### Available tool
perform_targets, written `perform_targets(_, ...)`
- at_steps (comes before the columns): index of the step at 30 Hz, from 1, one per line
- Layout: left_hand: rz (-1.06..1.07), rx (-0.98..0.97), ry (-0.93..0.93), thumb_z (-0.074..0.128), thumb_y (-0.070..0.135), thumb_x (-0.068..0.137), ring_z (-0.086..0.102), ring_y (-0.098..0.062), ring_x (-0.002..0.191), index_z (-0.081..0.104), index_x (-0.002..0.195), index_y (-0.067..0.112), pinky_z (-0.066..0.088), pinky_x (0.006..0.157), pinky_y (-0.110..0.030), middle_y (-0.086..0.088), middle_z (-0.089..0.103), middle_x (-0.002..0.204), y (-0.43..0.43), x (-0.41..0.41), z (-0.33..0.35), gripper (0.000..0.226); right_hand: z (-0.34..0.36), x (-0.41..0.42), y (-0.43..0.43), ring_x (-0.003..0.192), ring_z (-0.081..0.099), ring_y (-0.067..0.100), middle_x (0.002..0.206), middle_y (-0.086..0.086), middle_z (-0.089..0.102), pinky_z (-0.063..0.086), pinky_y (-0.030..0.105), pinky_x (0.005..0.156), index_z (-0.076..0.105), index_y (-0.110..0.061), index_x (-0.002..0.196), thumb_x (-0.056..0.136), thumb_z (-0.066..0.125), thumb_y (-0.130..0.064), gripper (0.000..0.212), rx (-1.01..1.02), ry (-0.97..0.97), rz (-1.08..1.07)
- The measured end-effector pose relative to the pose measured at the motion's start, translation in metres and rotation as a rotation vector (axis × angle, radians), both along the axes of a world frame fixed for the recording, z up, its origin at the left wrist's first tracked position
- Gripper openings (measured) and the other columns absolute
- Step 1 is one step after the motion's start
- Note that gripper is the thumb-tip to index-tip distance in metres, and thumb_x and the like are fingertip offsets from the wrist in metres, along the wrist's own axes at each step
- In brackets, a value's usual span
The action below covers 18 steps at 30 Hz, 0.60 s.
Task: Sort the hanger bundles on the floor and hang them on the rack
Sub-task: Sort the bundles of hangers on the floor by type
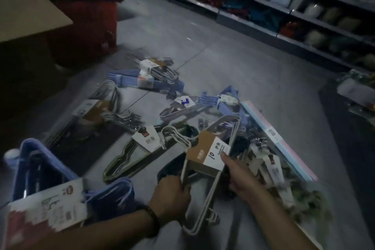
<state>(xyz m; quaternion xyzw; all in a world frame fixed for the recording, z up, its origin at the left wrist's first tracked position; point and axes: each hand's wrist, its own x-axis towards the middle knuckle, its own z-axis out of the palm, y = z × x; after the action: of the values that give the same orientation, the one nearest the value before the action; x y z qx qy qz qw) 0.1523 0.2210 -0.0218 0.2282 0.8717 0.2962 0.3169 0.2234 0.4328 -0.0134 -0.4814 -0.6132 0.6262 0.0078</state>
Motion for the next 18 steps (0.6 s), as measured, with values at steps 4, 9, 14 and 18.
perform_targets(4, 0.156, 0.049, -0.252, 0.059, 0.037, 0.104, 0.065, -0.016, 0.073, 0.07, 0.091, 0.015, 0.052, 0.063, -0.029, 0.0, 0.069, 0.084, 0.006, 0.043, 0.0, 0.028, -0.005, 0.021, -0.005, 0.101, 0.075, 0.033, 0.108, 0.012, 0.08, 0.059, 0.056, 0.09, 0.069, -0.011, 0.123, 0.104, 0.062, -0.033, 0.03, -0.164, 0.146, -0.086)
perform_targets(9, 0.185, 0.181, -0.969, 0.065, 0.073, 0.087, 0.071, -0.035, 0.105, 0.068, 0.134, 0.019, 0.062, 0.081, -0.042, -0.015, 0.063, 0.136, 0.015, 0.059, 0.013, 0.071, 0.006, 0.036, 0.021, 0.095, 0.074, 0.029, 0.108, 0.009, 0.076, 0.061, 0.05, 0.088, 0.064, -0.01, 0.123, 0.099, 0.061, -0.039, 0.037, 0.187, 0.12, 0.065)
perform_targets(14, 0.369, 0.494, -0.888, 0.06, 0.085, 0.08, 0.069, -0.04, 0.108, 0.073, 0.132, 0.022, 0.056, 0.1, -0.056, -0.014, 0.068, 0.135, 0.013, 0.052, 0.016, 0.083, 0.022, 0.046, 0.021, 0.073, 0.072, 0.015, 0.091, 0.004, 0.074, 0.053, 0.023, 0.058, 0.066, -0.01, 0.113, 0.108, 0.053, -0.028, 0.023, 0.284, 0.217, 0.332)
perform_targets(18, 0.45, 0.57, -0.663, 0.052, 0.084, 0.086, 0.072, -0.035, 0.113, 0.069, 0.134, 0.031, 0.059, 0.1, -0.055, -0.002, 0.077, 0.123, 0.02, 0.067, 0.031, 0.074, 0.029, 0.054, 0.002, 0.07, 0.072, 0.013, 0.091, 0.004, 0.076, 0.054, 0.029, 0.055, 0.063, -0.019, 0.117, 0.11, 0.048, -0.034, 0.022, 0.247, 0.316, 0.3)
